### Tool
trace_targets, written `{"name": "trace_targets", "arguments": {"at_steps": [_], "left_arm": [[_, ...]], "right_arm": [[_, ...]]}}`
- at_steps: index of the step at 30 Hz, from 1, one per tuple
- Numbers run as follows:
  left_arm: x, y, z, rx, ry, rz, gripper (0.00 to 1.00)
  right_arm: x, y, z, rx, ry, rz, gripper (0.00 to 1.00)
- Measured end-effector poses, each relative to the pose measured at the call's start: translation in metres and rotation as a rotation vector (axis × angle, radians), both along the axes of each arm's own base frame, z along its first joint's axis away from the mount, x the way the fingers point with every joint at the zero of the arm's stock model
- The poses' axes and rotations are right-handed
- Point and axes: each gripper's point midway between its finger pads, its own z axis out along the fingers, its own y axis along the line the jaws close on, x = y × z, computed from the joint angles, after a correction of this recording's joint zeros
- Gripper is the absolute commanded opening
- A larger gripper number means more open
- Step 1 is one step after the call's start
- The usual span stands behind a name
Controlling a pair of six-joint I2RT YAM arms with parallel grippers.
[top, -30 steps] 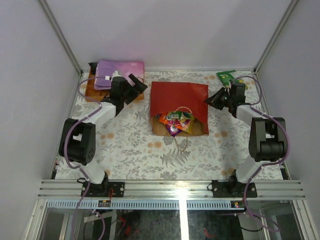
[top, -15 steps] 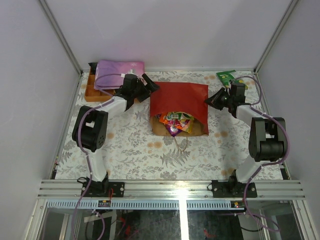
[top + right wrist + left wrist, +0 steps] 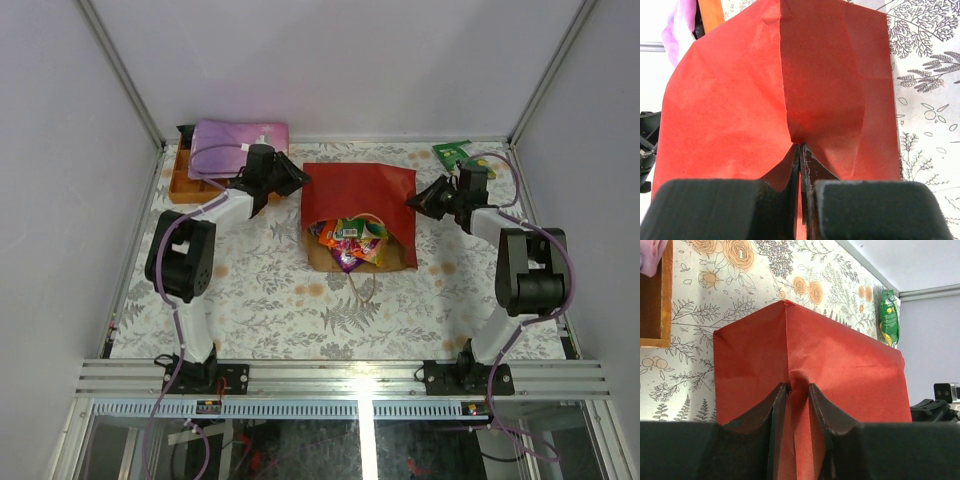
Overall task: Take the snacks out of the paper bag
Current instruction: Adjust the paper bag at the center of the board.
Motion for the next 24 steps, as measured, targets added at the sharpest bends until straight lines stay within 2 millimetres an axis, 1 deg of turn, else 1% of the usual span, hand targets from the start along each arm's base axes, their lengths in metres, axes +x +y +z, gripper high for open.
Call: {"name": "trace_targets", "arguments": {"at_steps": [2, 3, 4, 10, 14, 18, 20, 21, 24], "left_arm": [[0.001, 0.000, -0.001, 0.000, 0.003, 0.001, 0.05], [0.001, 0.000, -0.003, 0.003, 0.006, 0.000, 0.02], [0.002, 0.000, -0.004, 0.001, 0.009, 0.001, 0.00], [0.010, 0.003, -0.005, 0.023, -0.001, 0.027, 0.00], [0.021, 0.010, -0.004, 0.052, -0.020, 0.056, 0.00], [0.038, 0.019, -0.004, 0.084, -0.040, 0.091, 0.00], [0.052, 0.025, -0.003, 0.106, -0.059, 0.111, 0.00], [0.060, 0.027, -0.002, 0.115, -0.071, 0.119, 0.00], [0.082, 0.034, -0.003, 0.144, -0.100, 0.143, 0.00]], "right_arm": [[0.003, 0.000, -0.001, 0.004, 0.003, 0.000, 0.00], [0.005, 0.001, -0.001, 0.006, 0.005, 0.000, 0.00], [0.007, 0.002, -0.002, 0.007, 0.006, 0.000, 0.00], [0.028, 0.010, -0.004, 0.007, -0.002, 0.014, 0.00], [0.044, 0.015, -0.004, 0.011, -0.010, 0.018, 0.00], [0.061, 0.022, -0.003, 0.015, -0.023, 0.023, 0.00], [0.072, 0.026, -0.002, 0.020, -0.031, 0.025, 0.00], [0.073, 0.027, -0.002, 0.020, -0.032, 0.027, 0.00], [0.087, 0.032, -0.001, 0.032, -0.045, 0.027, 0.00]]}}
